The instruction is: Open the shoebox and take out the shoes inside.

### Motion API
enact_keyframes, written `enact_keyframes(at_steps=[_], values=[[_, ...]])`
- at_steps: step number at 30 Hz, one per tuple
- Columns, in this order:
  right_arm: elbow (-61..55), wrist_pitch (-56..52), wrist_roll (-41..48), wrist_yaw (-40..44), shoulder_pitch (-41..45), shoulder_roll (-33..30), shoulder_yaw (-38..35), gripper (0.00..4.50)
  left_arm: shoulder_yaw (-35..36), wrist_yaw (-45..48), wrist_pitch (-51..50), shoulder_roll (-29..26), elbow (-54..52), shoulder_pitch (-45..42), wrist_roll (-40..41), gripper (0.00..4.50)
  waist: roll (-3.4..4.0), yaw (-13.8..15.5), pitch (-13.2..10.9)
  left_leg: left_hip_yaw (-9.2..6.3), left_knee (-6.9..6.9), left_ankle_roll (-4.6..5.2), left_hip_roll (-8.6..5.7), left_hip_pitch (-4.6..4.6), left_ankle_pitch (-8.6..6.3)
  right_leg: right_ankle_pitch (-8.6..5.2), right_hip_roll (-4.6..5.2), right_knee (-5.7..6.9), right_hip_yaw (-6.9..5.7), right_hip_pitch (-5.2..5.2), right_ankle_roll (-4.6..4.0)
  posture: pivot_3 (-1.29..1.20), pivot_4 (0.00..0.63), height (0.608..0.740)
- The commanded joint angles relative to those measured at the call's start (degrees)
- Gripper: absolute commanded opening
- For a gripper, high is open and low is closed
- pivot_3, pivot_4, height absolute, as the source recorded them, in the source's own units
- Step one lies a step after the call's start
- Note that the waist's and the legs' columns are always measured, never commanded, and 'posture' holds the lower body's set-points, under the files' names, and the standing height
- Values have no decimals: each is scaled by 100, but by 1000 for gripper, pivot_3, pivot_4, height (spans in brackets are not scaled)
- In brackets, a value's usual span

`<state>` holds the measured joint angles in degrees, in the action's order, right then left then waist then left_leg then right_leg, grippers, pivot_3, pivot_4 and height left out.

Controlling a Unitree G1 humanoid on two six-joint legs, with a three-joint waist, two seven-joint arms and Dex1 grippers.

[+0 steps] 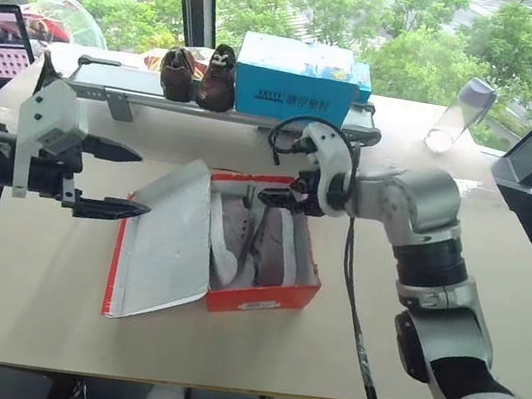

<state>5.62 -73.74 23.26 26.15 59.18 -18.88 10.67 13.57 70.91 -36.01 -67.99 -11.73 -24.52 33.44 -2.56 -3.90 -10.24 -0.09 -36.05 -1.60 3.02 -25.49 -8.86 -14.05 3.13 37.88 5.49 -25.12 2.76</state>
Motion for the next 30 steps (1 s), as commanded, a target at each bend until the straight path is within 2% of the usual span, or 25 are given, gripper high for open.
enact_keyframes(at_steps=[1, 10, 13, 16, 20, 26, 30], values=[[-300, -254, -74, -164, -367, 62, 31, 4486, 14, 14, 100, -30, -27, -153, -24, 4500, -1, 5, 1, 0, 0, 0, 0, 0, 0, 0, 0, 0, 0, 0, 0, 0, 150, 740], [-138, -188, -163, -350, -671, 272, -52, 4486, 31, -16, 129, -41, -47, -111, -29, 4500, -1, 10, 1, -1, -3, 0, 0, 0, 0, 0, 0, 1, -1, 1, 1, 0, 150, 740], [12, -98, -193, -403, -569, 348, -201, 3760, 77, -29, 113, -54, -79, -55, -17, 4500, -1, 9, 1, -1, -3, 0, 0, 0, 0, -1, 0, 1, -1, 1, 2, 0, 150, 740], [95, -23, -246, -418, -459, 374, -265, 2685, 104, -47, 91, -61, -99, -28, -6, 4500, -1, 7, 1, -1, -3, 0, 0, 0, 0, 0, 0, 1, -1, 1, 1, 0, 150, 740], [48, -62, -237, -408, -379, 399, -297, 1464, 97, -72, 91, -52, -100, -27, -6, 4500, -1, 1, 1, -1, -3, 0, 0, 0, 0, 0, 0, 0, 0, 1, 1, 0, 150, 740], [-38, -129, -240, -516, -175, 406, -478, 1464, 21, -95, 136, -8, -53, -89, -26, 4500, 0, 1, 0, 0, -3, 0, 0, -1, 0, 0, 0, 0, 0, 0, 1, 0, 150, 740], [-122, -604, 9, -714, 255, 561, -1222, 1464, -17, -84, 178, 18, -17, -119, -48, 4500, 1, 0, -1, -1, -2, 0, 0, -2, 0, 0, 0, 2, 0, -4, 1, 0, 150, 740]])
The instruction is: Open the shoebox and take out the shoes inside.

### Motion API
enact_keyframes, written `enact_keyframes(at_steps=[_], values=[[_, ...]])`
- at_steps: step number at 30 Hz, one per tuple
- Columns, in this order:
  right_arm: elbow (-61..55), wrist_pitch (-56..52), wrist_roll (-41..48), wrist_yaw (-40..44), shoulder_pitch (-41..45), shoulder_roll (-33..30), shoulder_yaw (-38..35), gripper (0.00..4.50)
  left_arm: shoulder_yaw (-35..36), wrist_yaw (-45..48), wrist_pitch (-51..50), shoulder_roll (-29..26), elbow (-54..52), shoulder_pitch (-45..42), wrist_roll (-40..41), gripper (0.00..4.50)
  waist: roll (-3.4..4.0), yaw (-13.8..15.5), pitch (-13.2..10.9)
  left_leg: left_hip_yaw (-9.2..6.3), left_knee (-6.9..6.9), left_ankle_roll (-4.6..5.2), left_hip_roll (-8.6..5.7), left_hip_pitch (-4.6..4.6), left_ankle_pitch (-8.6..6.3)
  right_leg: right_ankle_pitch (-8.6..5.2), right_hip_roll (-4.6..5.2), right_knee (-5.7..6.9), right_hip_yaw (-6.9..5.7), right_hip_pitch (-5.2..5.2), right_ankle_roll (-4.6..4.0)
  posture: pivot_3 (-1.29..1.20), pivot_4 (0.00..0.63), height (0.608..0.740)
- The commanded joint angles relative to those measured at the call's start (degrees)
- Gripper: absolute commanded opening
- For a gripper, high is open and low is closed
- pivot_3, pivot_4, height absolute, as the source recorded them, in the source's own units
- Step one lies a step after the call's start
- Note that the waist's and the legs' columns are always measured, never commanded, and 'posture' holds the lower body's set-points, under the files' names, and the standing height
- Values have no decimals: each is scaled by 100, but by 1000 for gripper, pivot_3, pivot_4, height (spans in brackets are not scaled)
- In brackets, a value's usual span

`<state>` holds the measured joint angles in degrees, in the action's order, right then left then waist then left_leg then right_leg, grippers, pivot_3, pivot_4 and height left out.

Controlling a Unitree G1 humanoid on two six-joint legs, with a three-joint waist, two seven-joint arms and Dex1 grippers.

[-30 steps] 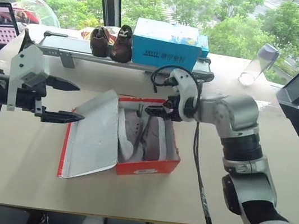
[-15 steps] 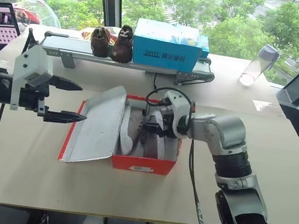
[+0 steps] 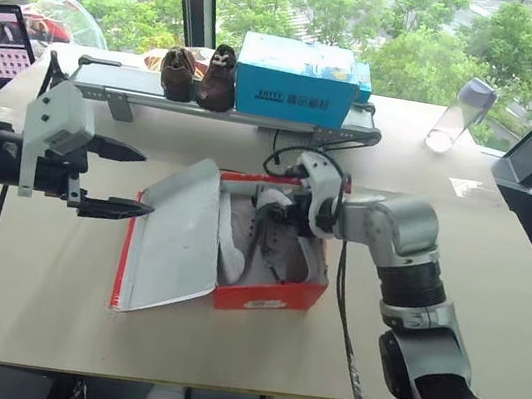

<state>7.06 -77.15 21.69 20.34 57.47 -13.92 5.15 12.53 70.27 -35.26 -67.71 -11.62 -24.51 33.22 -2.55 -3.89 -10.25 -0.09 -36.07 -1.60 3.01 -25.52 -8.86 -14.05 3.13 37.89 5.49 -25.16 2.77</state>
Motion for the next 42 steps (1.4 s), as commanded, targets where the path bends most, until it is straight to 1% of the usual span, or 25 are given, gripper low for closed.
enact_keyframes(at_steps=[1, 5, 6, 7, 9, 11, 13, 15, 18, 20, 22, 23, 24, 26, 29, 31, 33, 36, 37, 38, 39, 42], values=[[-193, -572, 310, -200, 704, 196, -1238, 1464, 44, -17, 123, 14, 0, -162, -42, 4500, 0, -2, 0, 0, 1, 0, 0, -1, 0, 1, 0, 0, 0, -1, -1, 0, 150, 740], [18, -1394, 573, -391, 1464, 473, -2755, 1464, -121, 29, 200, 110, 115, -338, -116, 4500, 3, 2, -2, -1, 2, 0, 0, -4, 0, 7, 0, 3, -1, -5, -11, 0, 150, 740], [224, -1486, 769, -434, 1709, 373, -3234, 1464, -204, 56, 231, 156, 178, -437, -145, 4500, 4, 3, -2, -2, 2, 0, 1, -3, 0, 7, -1, 3, -3, -2, -13, 0, 150, 740], [375, -1525, 922, -493, 1872, 305, -3559, 1464, -259, 79, 252, 186, 225, -507, -169, 4500, 4, 7, -2, -2, 5, 0, 0, -3, 0, 8, 0, 1, -3, -3, -14, 0, 150, 740], [794, -1535, 959, -656, 2175, -101, -4237, 1464, -405, 145, 309, 277, 343, -684, -231, 4500, 3, 44, -2, -3, 5, 0, 0, -4, 0, 9, 1, -5, -8, 1, -15, 0, 150, 740], [1038, -1535, 955, -768, 2249, -461, -4505, 1464, -508, 198, 369, 334, 442, -796, -275, 4500, 3, 90, -2, -3, 7, 0, -4, -5, 0, 10, 7, -20, -11, 7, -13, 0, 150, 740], [1388, -1535, 913, -675, 1949, -1199, -4797, 1464, -693, 275, 455, 447, 589, -994, -347, 4500, 3, 129, -2, -2, 8, 0, -9, -7, 0, 13, 14, -37, -10, 13, -9, 0, 150, 740], [1617, -1535, 945, -533, 1591, -1711, -4904, 1464, -816, 346, 512, 536, 712, -1151, -418, 4500, 1, 173, -1, -1, 11, 0, -16, -11, 0, 13, 19, -46, -9, 16, -5, 0, 150, 740], [1629, -1530, 1125, -105, 653, -2080, -4697, 1464, -1003, 447, 604, 674, 901, -1387, -528, 4500, 1, 146, -1, 6, 23, 1, -16, -14, -1, 18, 20, -77, -5, 20, 2, 0, 150, 740], [1546, -1513, 1234, 155, 97, -2037, -4496, 1464, -1112, 515, 654, 757, 1015, -1533, -603, 4500, 2, 79, -1, 5, 23, 5, -15, -14, -3, 17, 18, -77, -5, 22, 3, 0, 150, 740], [1409, -1352, 1215, 345, -352, -1988, -4105, 1464, -1161, 585, 663, 806, 1086, -1637, -631, 4500, 14, -44, -8, 7, 24, 7, -16, -14, -4, 19, 16, -71, 4, 16, 2, 0, 150, 740], [1363, -1257, 1191, 410, -486, -1987, -3953, 1464, -1167, 613, 666, 822, 1111, -1665, -648, 4500, 18, -72, -11, 8, 23, 7, -16, -10, -4, 19, 15, -64, 8, 14, 1, 0, 150, 740], [1488, -1138, 1165, 449, -586, -1956, -3955, 1464, -1177, 640, 671, 834, 1140, -1698, -667, 4500, 26, -136, -15, 7, 22, 7, -16, -11, -3, 20, 13, -62, 9, 13, 1, 0, 150, 740], [1716, -901, 1108, 534, -721, -1968, -3927, 1464, -1194, 687, 681, 845, 1185, -1749, -700, 4500, 32, -171, -19, 5, 15, 8, -17, -9, -2, 20, 12, -41, 11, 10, 2, 0, 150, 740], [2064, -304, 821, 664, -1038, -2222, -3570, 1464, -1195, 763, 708, 821, 1248, -1791, -752, 4500, 32, -161, -19, 3, 8, 16, -19, -1, 3, 8, 12, -33, 10, 16, 25, 0, 150, 740], [2206, -2, 679, 830, -1161, -2495, -3293, 1997, -1172, 792, 702, 802, 1252, -1787, -761, 4500, 32, -132, -19, 3, 6, 20, -19, 0, 7, 2, 13, -34, 9, 20, 42, 0, 150, 740], [2326, 319, 518, 1029, -1226, -2807, -2969, 2406, -1150, 813, 698, 789, 1239, -1764, -774, 4500, 32, -111, -19, 4, 0, 20, -21, 1, 7, 2, 15, -34, 9, 24, 44, 0, 150, 740], [2534, 702, 335, 1230, -1139, -3143, -2626, 3517, -1131, 825, 682, 781, 1212, -1748, -786, 4500, 32, -94, -19, 4, -3, 20, -22, 1, 7, 3, 16, -36, 9, 27, 47, 0, 150, 740], [2580, 883, 224, 1301, -1078, -3271, -2472, 3773, -1123, 831, 674, 777, 1202, -1748, -788, 4500, 32, -85, -19, 4, -2, 20, -22, 2, 7, 3, 16, -37, 9, 27, 47, 0, 150, 740], [2627, 1054, 109, 1342, -1000, -3391, -2338, 4163, -1115, 835, 663, 773, 1191, -1750, -787, 4500, 32, -92, -19, 4, -2, 20, -21, 2, 7, 3, 15, -36, 9, 27, 47, 0, 150, 740], [2673, 1275, -33, 1347, -912, -3496, -2194, 4461, -1111, 840, 659, 771, 1192, -1755, -790, 4500, 32, -102, -20, 5, -2, 20, -21, 4, 7, 3, 15, -36, 10, 26, 46, 0, 150, 740], [2572, 1804, -457, 1201, -458, -3686, -1743, 4461, -1098, 863, 669, 737, 1208, -1767, -804, 4500, 43, -139, -26, 6, -2, 20, -22, 5, 7, 3, 16, -34, 12, 24, 46, 0, 150, 740]])
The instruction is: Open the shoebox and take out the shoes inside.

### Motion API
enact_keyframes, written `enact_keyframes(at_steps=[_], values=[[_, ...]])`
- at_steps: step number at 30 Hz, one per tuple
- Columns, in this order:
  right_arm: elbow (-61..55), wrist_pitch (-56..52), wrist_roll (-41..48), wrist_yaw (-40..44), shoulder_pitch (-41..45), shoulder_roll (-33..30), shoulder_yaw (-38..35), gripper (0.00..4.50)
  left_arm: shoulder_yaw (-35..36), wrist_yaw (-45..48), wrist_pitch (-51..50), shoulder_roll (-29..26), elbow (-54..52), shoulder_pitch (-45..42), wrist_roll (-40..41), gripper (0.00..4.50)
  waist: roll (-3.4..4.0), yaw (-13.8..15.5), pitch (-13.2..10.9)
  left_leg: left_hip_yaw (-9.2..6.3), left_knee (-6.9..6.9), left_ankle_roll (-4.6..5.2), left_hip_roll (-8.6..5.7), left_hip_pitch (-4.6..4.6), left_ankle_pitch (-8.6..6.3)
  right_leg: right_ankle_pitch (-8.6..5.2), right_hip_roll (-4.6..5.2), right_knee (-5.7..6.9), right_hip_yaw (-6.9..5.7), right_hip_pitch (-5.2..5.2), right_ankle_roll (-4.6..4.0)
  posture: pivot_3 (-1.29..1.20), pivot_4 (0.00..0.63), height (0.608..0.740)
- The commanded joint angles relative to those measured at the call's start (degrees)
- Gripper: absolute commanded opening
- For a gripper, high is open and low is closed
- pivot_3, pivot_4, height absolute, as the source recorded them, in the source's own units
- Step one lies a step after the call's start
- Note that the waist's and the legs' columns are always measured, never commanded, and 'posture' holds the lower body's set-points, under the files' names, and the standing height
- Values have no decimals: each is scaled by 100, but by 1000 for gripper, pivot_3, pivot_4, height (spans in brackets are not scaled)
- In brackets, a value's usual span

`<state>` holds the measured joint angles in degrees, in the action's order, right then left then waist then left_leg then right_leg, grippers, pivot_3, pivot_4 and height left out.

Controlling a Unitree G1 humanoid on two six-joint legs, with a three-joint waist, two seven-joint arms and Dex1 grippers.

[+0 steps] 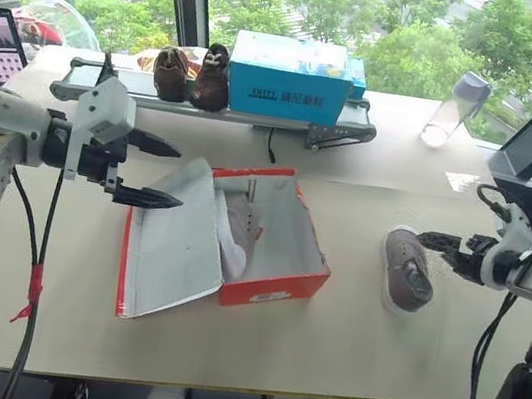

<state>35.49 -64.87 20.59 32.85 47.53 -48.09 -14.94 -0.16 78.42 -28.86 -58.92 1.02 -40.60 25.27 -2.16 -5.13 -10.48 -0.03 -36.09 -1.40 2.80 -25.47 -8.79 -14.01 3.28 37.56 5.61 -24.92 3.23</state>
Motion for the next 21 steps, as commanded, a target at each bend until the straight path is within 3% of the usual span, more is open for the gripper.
enact_keyframes(at_steps=[1, 4, 9, 13, 21], values=[[-348, 609, -415, -89, 659, -268, 366, 4461, 176, 56, 32, -152, -51, -159, -13, 4500, 7, -31, -4, 1, 0, 0, 0, 0, 0, 0, 0, 1, 1, -1, 0, 0, 150, 740], [-1302, -271, -38, -86, 1091, 253, 571, 4461, 191, 70, 13, -190, -47, -164, -25, 4500, 7, -64, -4, 0, 7, 0, 3, 3, 0, -1, -4, 4, 2, -5, -3, 0, 150, 740], [-2823, -2046, 862, -389, 1639, 2115, 280, 4461, 222, 68, -14, -238, -59, -139, -39, 4500, 7, -163, -4, -9, 8, 1, 14, 15, 0, -1, -20, 46, 8, -11, -15, 0, 150, 740], [-3446, -2687, 1056, -707, 1553, 3279, 201, 4461, 279, 28, -64, -283, -110, -83, -23, 4500, 9, 2, -5, -21, 4, 1, 12, -8, 0, 10, -19, 47, -7, -20, -41, 0, 150, 740], [-2760, -2127, 785, -938, 1328, 3762, 760, 4461, 442, -81, -131, -385, -286, 141, 32, 4500, 5, 215, -3, -23, -42, -1, -4, -60, 0, 22, 1, 22, -16, -24, -28, 0, 150, 740]])
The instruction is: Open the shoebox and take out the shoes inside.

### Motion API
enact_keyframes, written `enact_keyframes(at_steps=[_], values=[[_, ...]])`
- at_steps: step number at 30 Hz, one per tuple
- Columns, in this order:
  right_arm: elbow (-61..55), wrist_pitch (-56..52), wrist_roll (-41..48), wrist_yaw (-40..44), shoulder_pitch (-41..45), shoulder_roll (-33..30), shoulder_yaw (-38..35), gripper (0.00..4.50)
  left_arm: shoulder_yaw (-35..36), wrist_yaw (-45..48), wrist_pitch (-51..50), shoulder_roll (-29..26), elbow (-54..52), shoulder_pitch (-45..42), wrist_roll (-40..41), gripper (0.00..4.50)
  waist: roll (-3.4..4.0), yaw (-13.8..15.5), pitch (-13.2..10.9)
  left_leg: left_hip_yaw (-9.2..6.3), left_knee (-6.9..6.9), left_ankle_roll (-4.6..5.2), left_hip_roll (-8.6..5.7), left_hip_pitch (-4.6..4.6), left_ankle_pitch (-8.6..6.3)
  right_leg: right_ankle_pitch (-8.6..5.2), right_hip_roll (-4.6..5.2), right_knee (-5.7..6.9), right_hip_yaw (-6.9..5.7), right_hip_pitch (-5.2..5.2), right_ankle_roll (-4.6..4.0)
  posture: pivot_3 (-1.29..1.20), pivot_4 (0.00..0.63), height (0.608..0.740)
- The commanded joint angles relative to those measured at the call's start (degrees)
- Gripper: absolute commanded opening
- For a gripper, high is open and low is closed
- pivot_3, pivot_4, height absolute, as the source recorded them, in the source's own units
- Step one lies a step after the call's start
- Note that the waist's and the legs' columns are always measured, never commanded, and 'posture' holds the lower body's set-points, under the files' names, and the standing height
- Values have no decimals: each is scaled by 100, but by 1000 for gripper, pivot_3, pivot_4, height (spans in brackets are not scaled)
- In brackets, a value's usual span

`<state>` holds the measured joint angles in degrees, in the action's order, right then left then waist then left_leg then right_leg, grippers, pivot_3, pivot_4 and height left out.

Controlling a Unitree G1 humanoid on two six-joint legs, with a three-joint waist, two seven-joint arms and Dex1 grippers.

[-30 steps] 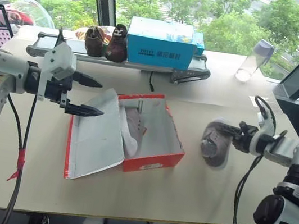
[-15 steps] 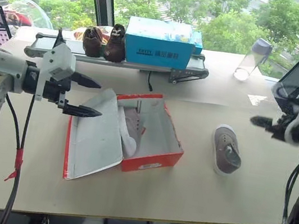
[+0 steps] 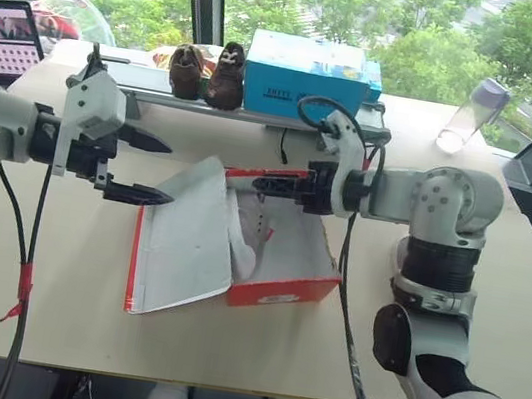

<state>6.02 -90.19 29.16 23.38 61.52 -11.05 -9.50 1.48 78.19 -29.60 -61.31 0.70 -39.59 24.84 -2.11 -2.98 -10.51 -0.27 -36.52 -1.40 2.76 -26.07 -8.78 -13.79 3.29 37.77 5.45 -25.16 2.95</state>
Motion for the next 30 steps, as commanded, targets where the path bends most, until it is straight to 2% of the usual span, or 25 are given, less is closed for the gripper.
enact_keyframes(at_steps=[1, 9, 17, 19, 20, 22, 23, 30], values=[[311, 550, -129, 37, -106, 79, 376, 4461, 302, -74, -72, -154, -287, 75, 82, 4500, 0, -7, 0, 0, 0, 0, 1, 2, 0, 0, -2, 0, 0, 0, 0, 0, 150, 740], [1426, 1443, -340, 205, -59, 384, 805, 4461, 502, -206, -188, -186, -527, 337, 139, 4500, 0, -125, 0, -2, 4, 0, 5, 4, 0, -2, -8, 16, 1, -6, -5, 0, 150, 740], [1972, 1980, -389, 369, 234, 597, 875, 4461, 636, -320, -281, -213, -689, 511, 211, 4500, 0, -121, 0, -4, 4, 0, 7, 8, 0, -3, -11, 19, 2, -5, -5, 0, 150, 740], [2030, 2061, -388, 386, 267, 641, 878, 3927, 647, -338, -292, -213, -709, 534, 218, 4500, 0, -120, 0, -4, 5, 0, 7, 8, 0, -3, -11, 19, 2, -5, -5, 0, 150, 740], [2053, 2091, -388, 394, 282, 661, 873, 3833, 649, -352, -300, -214, -716, 538, 222, 4500, 0, -119, 0, -4, 5, 0, 7, 8, 0, -3, -11, 18, 2, -5, -5, 0, 150, 740], [2070, 2123, -386, 425, 296, 676, 883, 3189, 650, -377, -305, -223, -724, 547, 235, 4500, 0, -119, 0, -4, 5, 0, 7, 8, 0, -2, -11, 19, 1, -5, -5, 0, 150, 740], [2070, 2128, -387, 442, 298, 676, 887, 2687, 649, -388, -307, -227, -730, 551, 240, 4500, 0, -121, 0, -4, 5, 0, 7, 8, 0, -2, -11, 19, 1, -5, -6, 0, 150, 740], [1953, 2048, -355, 394, 300, 632, 745, 536, 597, -412, -239, -203, -670, 522, 229, 4500, 0, -120, 0, -5, 6, 0, 7, 8, 0, -3, -11, 19, 1, -5, -6, 0, 150, 740]])
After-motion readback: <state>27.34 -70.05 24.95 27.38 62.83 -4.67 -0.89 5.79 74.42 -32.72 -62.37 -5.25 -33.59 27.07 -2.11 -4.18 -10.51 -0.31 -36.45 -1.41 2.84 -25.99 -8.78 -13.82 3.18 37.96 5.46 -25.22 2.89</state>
